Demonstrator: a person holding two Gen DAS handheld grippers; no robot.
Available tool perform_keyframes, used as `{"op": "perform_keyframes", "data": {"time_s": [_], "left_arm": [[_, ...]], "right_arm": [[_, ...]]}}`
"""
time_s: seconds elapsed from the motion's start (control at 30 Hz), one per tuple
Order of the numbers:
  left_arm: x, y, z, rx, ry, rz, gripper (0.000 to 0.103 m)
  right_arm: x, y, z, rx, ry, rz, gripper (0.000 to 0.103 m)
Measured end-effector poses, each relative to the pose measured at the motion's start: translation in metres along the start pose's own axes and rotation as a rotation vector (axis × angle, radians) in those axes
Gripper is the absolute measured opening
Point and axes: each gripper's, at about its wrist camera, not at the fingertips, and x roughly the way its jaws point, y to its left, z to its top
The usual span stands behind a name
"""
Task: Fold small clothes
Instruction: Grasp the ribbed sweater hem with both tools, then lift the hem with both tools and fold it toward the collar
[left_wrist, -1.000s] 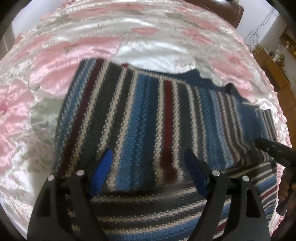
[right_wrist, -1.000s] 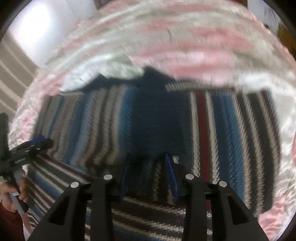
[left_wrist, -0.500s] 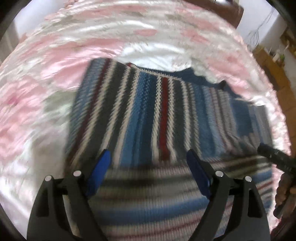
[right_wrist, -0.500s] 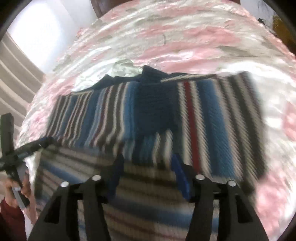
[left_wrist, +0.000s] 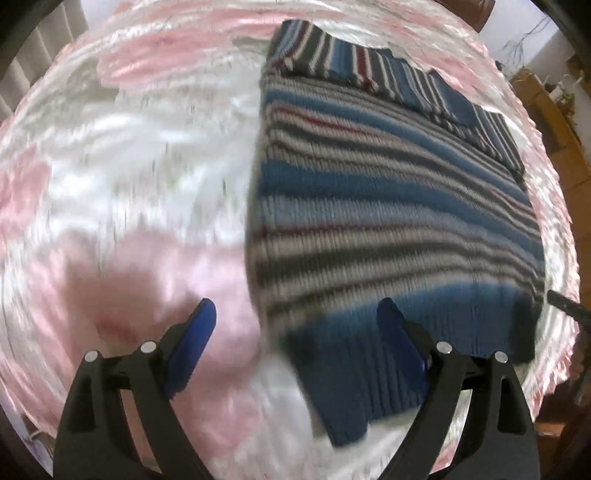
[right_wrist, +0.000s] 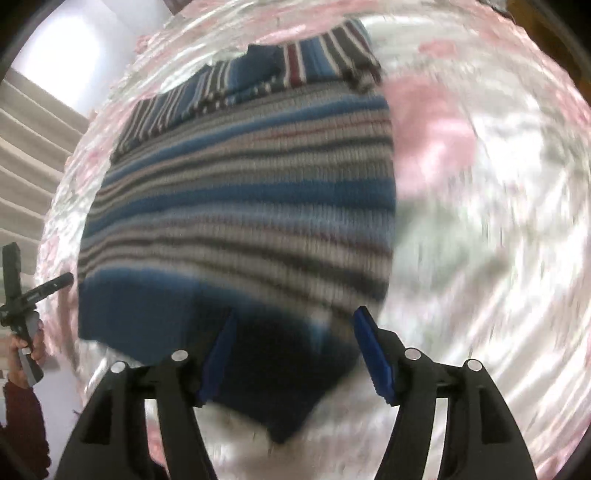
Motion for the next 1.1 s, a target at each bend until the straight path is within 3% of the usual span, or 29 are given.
{"op": "perform_keyframes", "data": {"time_s": [0.17,0.27,0.43,0.53,0.57,0.6,0.67,0.7,0.73,0.77,0.83,0.9,1.1], "left_arm": [[0.011,0.002,-0.035,-0.073,0.06,-0.097,0.088],[0.015,-0.008,-0.041,-0.087,0.068,-0.151,0.088],[0.029,-0.025,-0.047,-0.09,0.103,-0.198,0.085],[0.033,-0.032,-0.048,-0.082,0.096,-0.162,0.075],[0.034,-0.032,-0.049,-0.088,0.095,-0.154,0.07],[0.033,-0.03,-0.049,-0.1,0.093,-0.143,0.059],[0.031,-0.029,-0.048,-0.105,0.09,-0.149,0.052],[0.031,-0.028,-0.048,-0.107,0.09,-0.149,0.044],[0.03,-0.027,-0.048,-0.113,0.088,-0.149,0.032],[0.029,-0.025,-0.048,-0.13,0.082,-0.156,0.029],[0.026,-0.02,-0.048,-0.161,0.071,-0.172,0.02],[0.023,-0.015,-0.049,-0.192,0.063,-0.189,0.015],[0.012,-0.017,-0.047,-0.2,0.043,-0.201,0.012]], "right_arm": [[0.005,-0.003,-0.037,0.053,0.025,0.027,0.067],[0.007,-0.001,-0.05,0.031,0.027,-0.013,0.067],[0.018,-0.001,-0.056,0.058,0.041,0.006,0.067],[0.024,0.0,-0.061,0.082,0.037,0.055,0.067],[0.027,0.001,-0.063,0.088,0.033,0.071,0.063],[0.029,0.003,-0.063,0.087,0.032,0.084,0.06],[0.032,0.003,-0.066,0.077,0.03,0.1,0.052],[0.033,0.002,-0.066,0.076,0.028,0.094,0.047],[0.032,-0.002,-0.066,0.078,0.03,0.098,0.038],[0.031,-0.005,-0.064,0.089,0.033,0.11,0.027],[0.027,-0.012,-0.061,0.112,0.034,0.166,0.015],[0.019,-0.014,-0.058,0.102,0.02,0.21,0.012],[0.003,-0.006,-0.052,0.047,-0.015,0.238,0.01]]}}
